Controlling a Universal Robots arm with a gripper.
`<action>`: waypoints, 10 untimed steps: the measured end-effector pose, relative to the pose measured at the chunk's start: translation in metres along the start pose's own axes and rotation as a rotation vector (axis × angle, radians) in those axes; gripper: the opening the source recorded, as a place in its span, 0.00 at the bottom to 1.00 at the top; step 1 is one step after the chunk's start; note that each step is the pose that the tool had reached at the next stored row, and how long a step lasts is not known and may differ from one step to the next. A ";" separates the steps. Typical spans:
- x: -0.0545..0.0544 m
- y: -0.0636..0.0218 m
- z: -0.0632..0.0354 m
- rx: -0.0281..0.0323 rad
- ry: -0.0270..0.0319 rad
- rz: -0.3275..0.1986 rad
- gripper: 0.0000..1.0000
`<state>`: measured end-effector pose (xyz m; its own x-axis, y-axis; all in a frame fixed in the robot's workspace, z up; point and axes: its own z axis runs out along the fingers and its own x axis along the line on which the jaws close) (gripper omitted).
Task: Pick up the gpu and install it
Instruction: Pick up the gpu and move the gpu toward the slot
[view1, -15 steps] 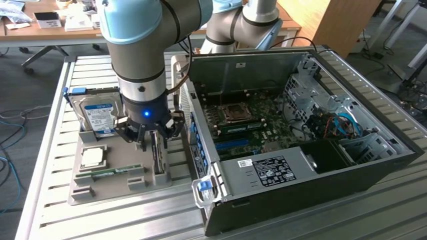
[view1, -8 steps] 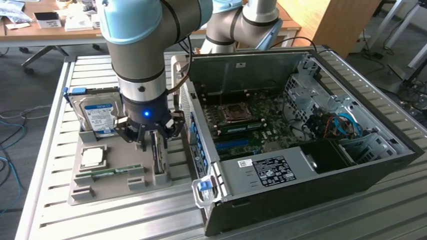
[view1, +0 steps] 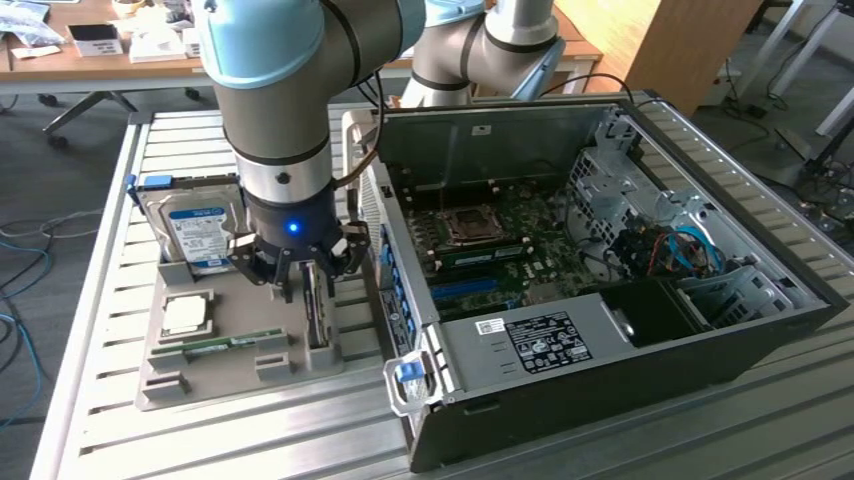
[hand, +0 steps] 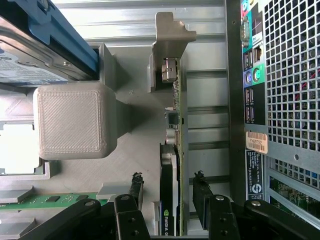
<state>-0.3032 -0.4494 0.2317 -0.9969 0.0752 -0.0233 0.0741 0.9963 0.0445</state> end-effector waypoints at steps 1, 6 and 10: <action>0.000 0.0000 0.0000 0.0000 0.0000 0.000 0.53; 0.000 0.0000 0.0000 0.0000 0.0000 0.000 0.52; 0.000 0.0000 0.0000 0.0001 -0.0001 0.000 0.39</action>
<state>-0.3032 -0.4494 0.2317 -0.9969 0.0752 -0.0235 0.0741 0.9963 0.0444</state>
